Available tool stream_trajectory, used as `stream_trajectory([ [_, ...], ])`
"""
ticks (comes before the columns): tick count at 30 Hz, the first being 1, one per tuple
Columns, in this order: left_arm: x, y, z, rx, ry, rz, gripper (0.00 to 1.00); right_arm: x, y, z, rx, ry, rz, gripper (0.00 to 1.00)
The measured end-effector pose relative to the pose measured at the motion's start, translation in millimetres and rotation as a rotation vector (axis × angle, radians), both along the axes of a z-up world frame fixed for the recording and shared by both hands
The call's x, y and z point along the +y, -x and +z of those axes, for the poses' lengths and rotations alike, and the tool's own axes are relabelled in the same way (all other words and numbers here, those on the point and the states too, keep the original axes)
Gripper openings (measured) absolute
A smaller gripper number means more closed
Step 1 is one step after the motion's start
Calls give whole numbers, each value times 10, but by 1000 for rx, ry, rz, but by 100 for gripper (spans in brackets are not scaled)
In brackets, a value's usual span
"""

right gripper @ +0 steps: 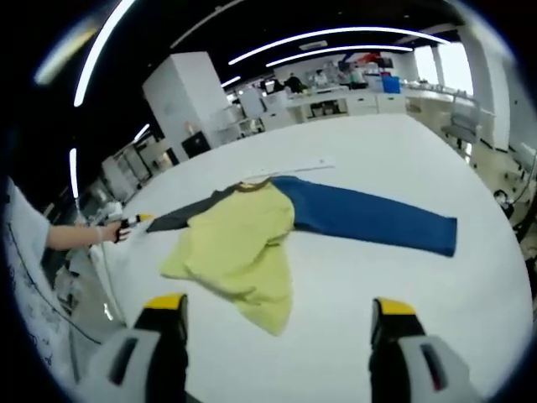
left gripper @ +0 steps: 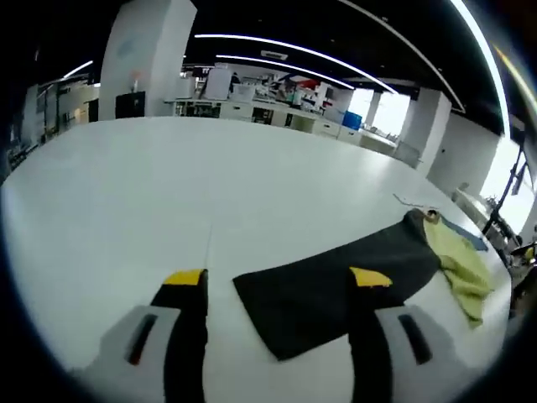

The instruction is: Fold the garment on the visible template until the final outline fits inside the template.

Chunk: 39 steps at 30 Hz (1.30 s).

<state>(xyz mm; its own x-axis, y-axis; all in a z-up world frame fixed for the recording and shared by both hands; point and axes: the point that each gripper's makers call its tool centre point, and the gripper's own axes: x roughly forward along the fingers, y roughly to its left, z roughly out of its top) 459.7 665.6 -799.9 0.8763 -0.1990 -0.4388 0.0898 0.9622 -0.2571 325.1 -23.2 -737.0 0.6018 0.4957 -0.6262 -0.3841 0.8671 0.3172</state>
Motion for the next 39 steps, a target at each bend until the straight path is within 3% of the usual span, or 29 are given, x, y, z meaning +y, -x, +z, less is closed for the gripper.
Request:
stream_trajectory([
  [7,-470,183,157,-33,39,-208,99,33,10,29,-6,-6,19,91],
  [23,-1358,612,758,-93,20,-505,98,66,52,198,-54,-25,42,91],
  [39,-2185,1168,841,-69,-47,-750,91,-24,272,208,-64,-36,53,89],
])
